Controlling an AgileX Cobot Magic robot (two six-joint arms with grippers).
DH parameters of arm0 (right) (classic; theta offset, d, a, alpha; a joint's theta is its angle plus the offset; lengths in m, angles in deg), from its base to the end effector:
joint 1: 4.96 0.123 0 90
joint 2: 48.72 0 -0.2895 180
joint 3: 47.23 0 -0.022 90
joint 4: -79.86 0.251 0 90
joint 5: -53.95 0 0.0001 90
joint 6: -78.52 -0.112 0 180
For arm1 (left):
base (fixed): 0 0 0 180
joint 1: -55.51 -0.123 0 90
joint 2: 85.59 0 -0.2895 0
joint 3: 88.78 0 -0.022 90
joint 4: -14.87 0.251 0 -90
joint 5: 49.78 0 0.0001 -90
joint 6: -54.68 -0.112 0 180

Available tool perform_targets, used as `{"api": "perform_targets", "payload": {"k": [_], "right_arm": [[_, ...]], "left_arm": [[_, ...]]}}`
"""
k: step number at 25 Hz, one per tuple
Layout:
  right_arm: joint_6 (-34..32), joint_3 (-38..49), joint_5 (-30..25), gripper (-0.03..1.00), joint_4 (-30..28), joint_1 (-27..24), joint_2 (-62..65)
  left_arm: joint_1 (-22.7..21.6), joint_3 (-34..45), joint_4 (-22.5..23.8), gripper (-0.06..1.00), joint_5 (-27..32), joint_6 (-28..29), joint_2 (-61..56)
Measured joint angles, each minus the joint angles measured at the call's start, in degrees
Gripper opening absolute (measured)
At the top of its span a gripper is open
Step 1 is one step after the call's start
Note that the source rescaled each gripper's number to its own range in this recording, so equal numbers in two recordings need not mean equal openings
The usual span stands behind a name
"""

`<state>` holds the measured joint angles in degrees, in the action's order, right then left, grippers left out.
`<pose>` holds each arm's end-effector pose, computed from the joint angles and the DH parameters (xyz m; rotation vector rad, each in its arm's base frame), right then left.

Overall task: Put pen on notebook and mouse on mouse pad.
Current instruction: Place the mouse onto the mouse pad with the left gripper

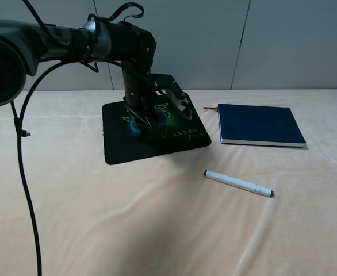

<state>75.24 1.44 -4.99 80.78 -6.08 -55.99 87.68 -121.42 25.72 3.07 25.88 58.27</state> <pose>0.0100 0.0013 0.2712 0.0765 2.0037 0.0432 0.4381 -0.2557 0.1172 1.5596 2.3867 0.2266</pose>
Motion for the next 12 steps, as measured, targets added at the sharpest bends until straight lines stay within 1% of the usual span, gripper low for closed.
{"api": "perform_targets", "payload": {"k": [3,12], "right_arm": [[0.0,0.0,0.0,1.0,0.0,0.0,0.0],[0.0,0.0,0.0,1.0,0.0,0.0,0.0]], "left_arm": [[-0.1,-0.2,-0.4,0.0,-1.3,0.9,0.9],[-0.1,-0.2,-0.9,0.0,-1.4,1.8,1.3]]}}
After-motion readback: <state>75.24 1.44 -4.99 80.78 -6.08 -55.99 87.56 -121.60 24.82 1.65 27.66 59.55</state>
